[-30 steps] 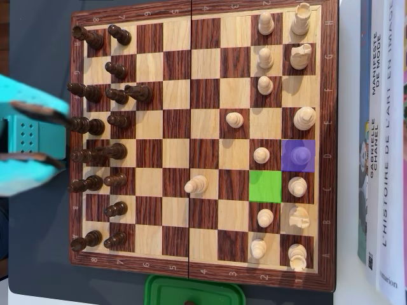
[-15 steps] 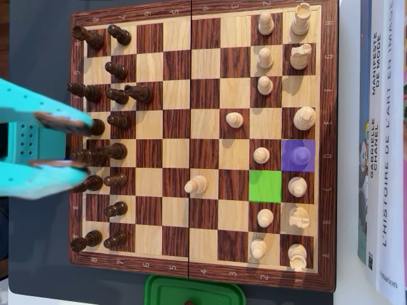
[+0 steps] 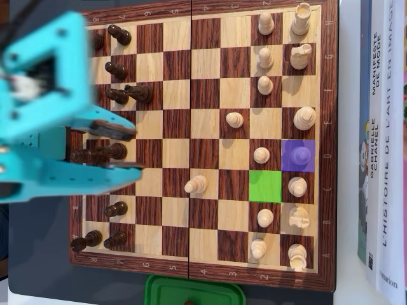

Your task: Play chess

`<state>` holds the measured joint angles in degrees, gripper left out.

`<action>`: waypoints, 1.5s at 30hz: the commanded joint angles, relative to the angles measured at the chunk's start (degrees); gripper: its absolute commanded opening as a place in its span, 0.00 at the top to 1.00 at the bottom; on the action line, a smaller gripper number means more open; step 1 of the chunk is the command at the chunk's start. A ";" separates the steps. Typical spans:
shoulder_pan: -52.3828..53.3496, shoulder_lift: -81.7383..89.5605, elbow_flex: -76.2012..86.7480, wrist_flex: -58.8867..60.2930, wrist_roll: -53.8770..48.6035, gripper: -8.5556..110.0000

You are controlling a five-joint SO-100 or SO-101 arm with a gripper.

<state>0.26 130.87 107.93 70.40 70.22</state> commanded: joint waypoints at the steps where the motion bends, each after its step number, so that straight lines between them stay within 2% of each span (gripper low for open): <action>1: 0.35 -7.38 -10.11 1.93 0.00 0.80; 9: 0.35 -29.44 -25.58 2.55 0.00 0.80; 20: 0.44 -49.39 -48.87 12.92 0.53 0.80; 25: 0.44 -54.93 -57.39 17.31 6.15 0.80; 34: -0.18 -64.07 -66.45 17.40 11.78 0.80; 45: -0.18 -73.92 -75.59 17.40 12.22 0.80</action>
<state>0.18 56.87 36.47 87.71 82.00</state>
